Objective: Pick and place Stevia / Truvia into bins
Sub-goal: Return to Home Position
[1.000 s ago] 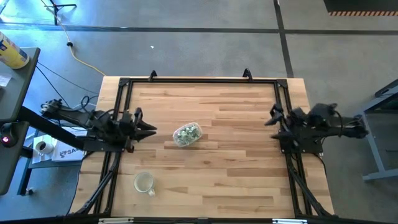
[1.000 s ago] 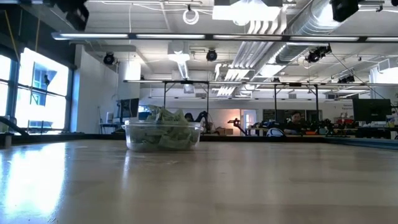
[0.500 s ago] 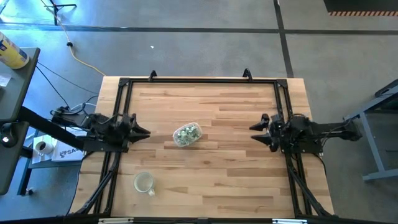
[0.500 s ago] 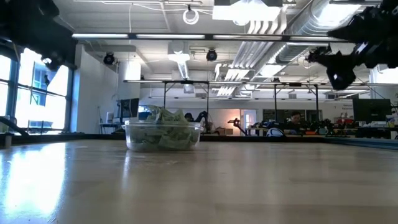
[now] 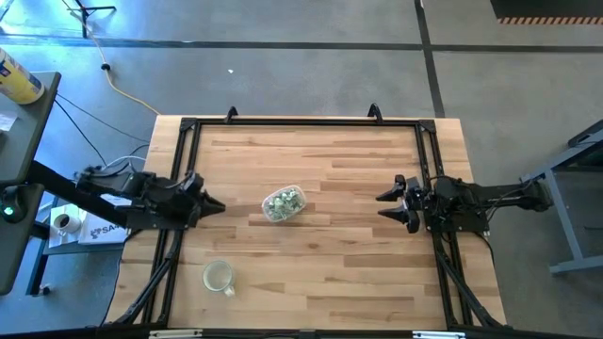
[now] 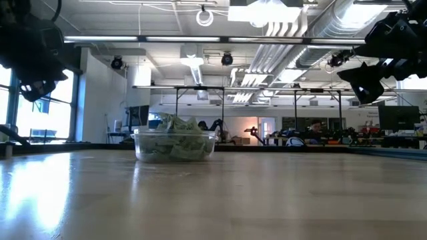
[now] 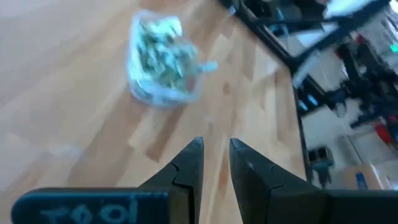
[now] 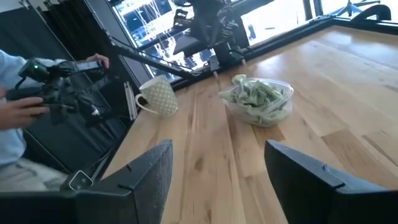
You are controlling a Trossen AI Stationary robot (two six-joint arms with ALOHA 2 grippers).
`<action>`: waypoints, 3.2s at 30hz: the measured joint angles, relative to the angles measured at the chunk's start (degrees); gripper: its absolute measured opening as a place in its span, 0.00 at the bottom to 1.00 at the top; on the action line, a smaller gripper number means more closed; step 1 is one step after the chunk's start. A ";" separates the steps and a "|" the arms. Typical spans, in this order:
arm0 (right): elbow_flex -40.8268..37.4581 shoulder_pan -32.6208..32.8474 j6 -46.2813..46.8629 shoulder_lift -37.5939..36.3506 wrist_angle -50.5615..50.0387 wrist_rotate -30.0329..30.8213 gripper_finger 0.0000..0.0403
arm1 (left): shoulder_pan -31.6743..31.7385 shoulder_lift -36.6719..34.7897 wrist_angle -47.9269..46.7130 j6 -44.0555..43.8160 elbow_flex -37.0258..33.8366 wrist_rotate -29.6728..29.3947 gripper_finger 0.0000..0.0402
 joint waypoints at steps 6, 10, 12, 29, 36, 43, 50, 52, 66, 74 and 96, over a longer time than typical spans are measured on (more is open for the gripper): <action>0.00 0.00 0.00 -0.03 -0.04 -0.01 0.60 | 14.32 0.11 -0.68 2.96 0.18 9.25 0.28; 0.00 0.00 0.00 -0.04 -0.07 -0.02 0.60 | 21.32 0.11 0.98 16.03 0.11 11.53 0.28; 0.00 0.00 0.00 -0.04 -0.09 -0.04 0.60 | 22.98 0.09 4.54 20.43 0.11 11.72 0.28; 0.02 -0.01 -0.02 -0.04 -0.13 -0.05 0.60 | 17.73 -0.03 45.42 27.02 -13.61 29.04 0.28; 0.02 -0.01 -0.02 -0.02 -0.16 -0.04 0.60 | 15.82 0.06 40.85 32.51 -13.79 20.23 0.28; 0.02 0.00 -0.02 -0.02 -0.22 -0.04 0.60 | 13.90 0.11 40.86 39.79 -13.81 20.21 0.28; 0.02 0.00 -0.02 -0.02 -0.22 -0.07 0.60 | 13.90 0.11 41.21 38.59 -13.81 23.26 0.28; 0.02 0.00 -0.02 -0.02 -0.22 -0.07 0.60 | 13.90 0.11 41.23 38.57 -13.83 22.81 0.28; 0.02 0.00 -0.02 -0.02 -0.22 -0.05 0.60 | 13.90 0.11 41.21 38.57 -13.85 22.41 0.28; 0.02 0.00 -0.02 -0.02 -0.22 -0.05 0.60 | 13.90 0.11 41.20 38.57 -13.88 22.41 0.28; 0.02 0.00 -0.02 -0.02 -0.24 -0.06 0.60 | 13.90 0.11 41.21 38.54 -13.90 22.43 0.28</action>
